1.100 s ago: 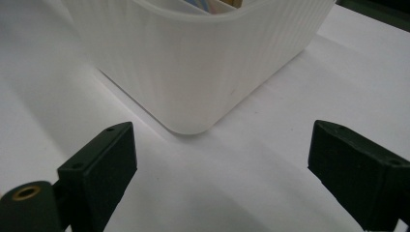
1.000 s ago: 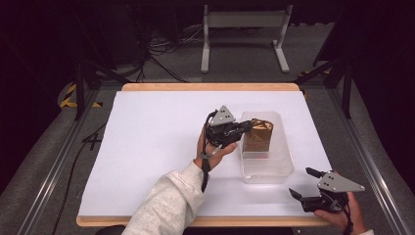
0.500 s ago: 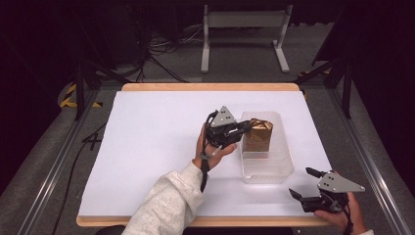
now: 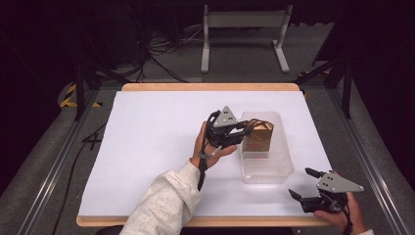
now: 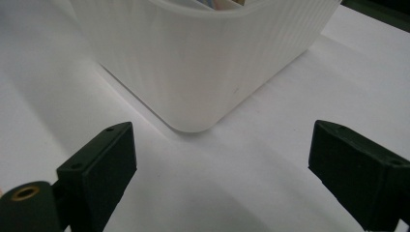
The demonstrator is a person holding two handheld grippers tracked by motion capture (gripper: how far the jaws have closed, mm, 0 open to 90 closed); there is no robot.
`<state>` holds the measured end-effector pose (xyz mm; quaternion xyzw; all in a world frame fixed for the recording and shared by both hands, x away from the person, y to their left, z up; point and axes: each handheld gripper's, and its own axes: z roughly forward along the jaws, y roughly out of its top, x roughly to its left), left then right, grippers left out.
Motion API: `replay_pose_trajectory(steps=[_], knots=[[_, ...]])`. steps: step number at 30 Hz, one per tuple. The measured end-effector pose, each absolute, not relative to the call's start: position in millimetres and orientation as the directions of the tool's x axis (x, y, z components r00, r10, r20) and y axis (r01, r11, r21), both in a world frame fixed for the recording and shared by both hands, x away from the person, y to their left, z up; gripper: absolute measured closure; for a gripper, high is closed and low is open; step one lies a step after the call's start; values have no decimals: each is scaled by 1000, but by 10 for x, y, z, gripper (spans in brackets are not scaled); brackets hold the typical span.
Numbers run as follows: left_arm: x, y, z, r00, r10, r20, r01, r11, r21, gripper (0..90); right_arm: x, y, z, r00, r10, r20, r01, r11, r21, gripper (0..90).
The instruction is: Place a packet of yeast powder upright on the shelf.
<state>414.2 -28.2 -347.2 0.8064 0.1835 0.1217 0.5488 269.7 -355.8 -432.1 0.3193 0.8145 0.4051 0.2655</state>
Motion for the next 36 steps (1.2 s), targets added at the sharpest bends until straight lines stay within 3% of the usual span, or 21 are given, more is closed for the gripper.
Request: replay_pose_trajectory(steps=[7,15,18,20,36], knots=[[4130,-268,-3442,897,441,18,156,-355,922,603,2697,-3549,-4323,-659,732,-175,305,473,827,105],[4073,-253,-3394,891,442,99,118,-437,891,423,2695,-3554,-4320,-657,733,-176,305,472,827,105],[4054,-238,-3384,888,441,128,100,-458,883,399,2690,-3553,-4318,-656,734,-176,306,472,827,105],[4044,-228,-3386,874,460,156,95,-476,874,315,2695,-3557,-4320,-656,734,-175,307,472,827,105],[4018,-51,-3482,865,464,191,103,-536,838,150,2687,-3553,-4316,-655,735,-176,308,473,826,106]])
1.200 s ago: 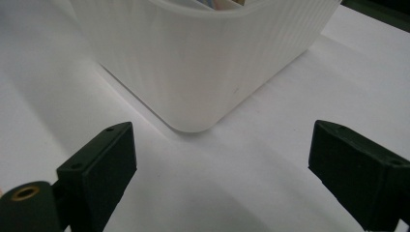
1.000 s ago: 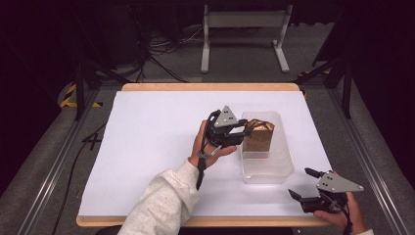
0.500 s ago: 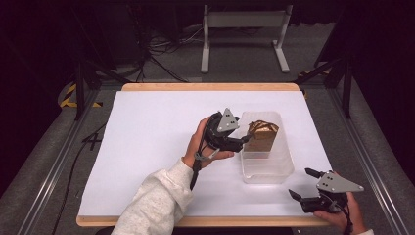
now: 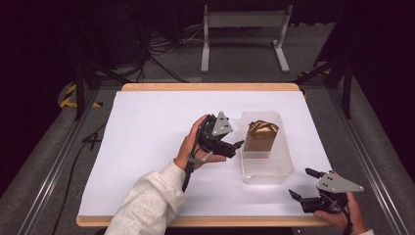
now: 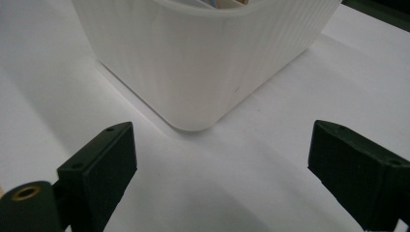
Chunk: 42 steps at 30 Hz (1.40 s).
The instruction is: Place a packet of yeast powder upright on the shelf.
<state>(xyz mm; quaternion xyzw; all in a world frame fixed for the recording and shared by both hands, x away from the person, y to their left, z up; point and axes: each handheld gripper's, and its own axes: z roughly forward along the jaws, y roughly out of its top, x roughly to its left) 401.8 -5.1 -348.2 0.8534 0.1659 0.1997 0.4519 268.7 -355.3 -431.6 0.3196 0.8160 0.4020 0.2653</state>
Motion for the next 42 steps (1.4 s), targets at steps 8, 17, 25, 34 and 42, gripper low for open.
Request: replay_pose_trajectory(steps=[8,17,25,34,42], knots=[[4020,116,-3562,852,482,202,123,-560,820,94,2694,-3548,-4318,-655,734,-179,309,476,824,106],[3980,274,-3627,833,498,243,118,-588,800,78,2696,-3541,-4320,-658,731,-181,308,480,821,104],[3926,443,-3707,810,507,295,111,-626,772,72,2697,-3529,-4322,-660,729,-180,309,482,820,105],[3865,651,-3768,787,528,321,127,-646,753,68,2696,-3528,-4316,-661,728,-183,307,485,819,104],[3772,858,-3856,760,539,365,122,-669,733,66,2701,-3518,-4318,-663,725,-186,305,488,818,104]])
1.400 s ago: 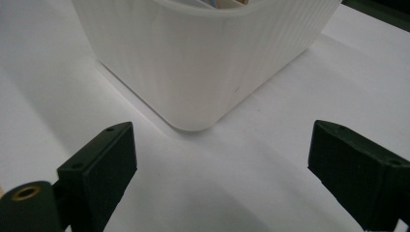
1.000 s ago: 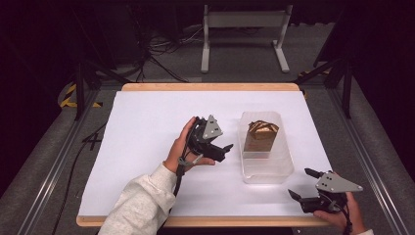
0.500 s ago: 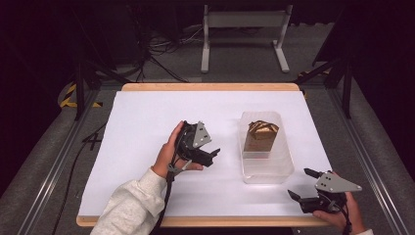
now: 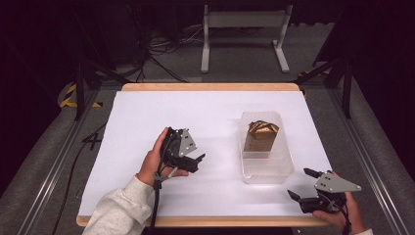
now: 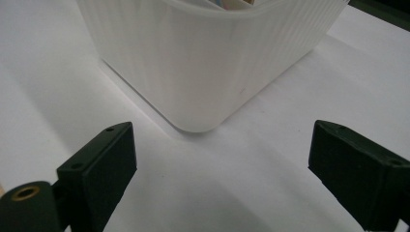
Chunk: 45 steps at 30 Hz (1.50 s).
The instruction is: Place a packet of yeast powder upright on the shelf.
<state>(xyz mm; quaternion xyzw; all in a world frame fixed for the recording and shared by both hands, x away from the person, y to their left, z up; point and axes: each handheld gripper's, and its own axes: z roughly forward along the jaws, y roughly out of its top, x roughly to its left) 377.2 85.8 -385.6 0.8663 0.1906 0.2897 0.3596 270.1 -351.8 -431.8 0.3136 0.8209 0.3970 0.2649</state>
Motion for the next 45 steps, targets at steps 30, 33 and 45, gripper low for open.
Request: replay_pose_trajectory(steps=[30,33,45], knots=[[3450,2012,-4251,665,672,326,255,-614,747,63,2735,-3481,-4328,-674,713,-193,298,502,812,104],[3398,2105,-4305,657,686,312,268,-600,754,63,2739,-3481,-4327,-673,715,-191,299,499,813,104],[3177,2613,-4410,590,794,145,318,-394,862,63,2737,-3483,-4321,-672,714,-197,297,503,811,103]])
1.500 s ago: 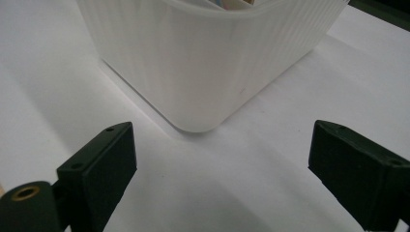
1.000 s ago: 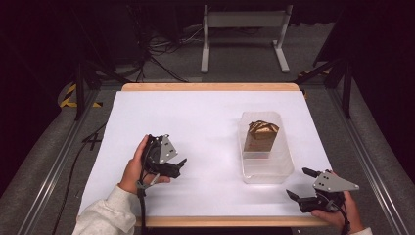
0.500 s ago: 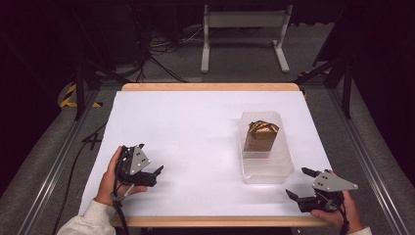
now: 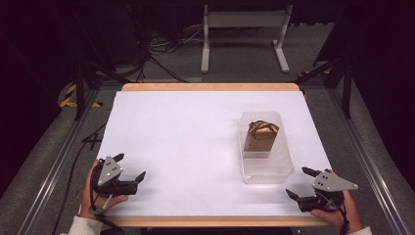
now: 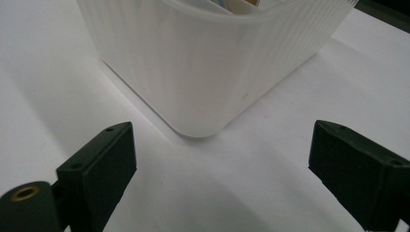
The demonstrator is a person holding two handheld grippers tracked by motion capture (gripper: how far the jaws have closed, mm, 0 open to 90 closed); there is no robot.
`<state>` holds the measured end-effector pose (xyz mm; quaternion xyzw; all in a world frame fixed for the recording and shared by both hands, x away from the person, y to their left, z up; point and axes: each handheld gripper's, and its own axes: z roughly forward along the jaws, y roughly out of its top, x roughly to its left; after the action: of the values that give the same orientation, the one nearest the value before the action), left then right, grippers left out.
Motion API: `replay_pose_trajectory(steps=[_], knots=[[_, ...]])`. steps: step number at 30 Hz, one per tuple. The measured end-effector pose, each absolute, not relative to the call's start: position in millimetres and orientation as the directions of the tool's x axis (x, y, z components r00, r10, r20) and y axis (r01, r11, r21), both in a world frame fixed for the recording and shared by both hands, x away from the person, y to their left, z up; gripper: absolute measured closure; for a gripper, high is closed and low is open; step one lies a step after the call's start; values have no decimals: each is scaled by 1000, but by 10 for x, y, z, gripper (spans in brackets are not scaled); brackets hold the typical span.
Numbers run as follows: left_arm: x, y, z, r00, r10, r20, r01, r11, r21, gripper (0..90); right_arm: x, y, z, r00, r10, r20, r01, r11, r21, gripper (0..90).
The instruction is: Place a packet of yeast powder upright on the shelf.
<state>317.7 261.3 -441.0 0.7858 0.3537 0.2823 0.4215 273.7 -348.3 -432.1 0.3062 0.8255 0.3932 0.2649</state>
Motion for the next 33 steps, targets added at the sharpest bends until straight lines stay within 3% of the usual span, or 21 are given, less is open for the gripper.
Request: replay_pose_trajectory(steps=[6,33], knots=[[3059,2757,-4425,552,830,78,325,-300,897,63,2738,-3487,-4310,-666,718,-203,292,501,815,103],[3045,2703,-4424,550,827,116,320,-336,886,61,2740,-3486,-4309,-664,719,-204,291,500,815,103]])
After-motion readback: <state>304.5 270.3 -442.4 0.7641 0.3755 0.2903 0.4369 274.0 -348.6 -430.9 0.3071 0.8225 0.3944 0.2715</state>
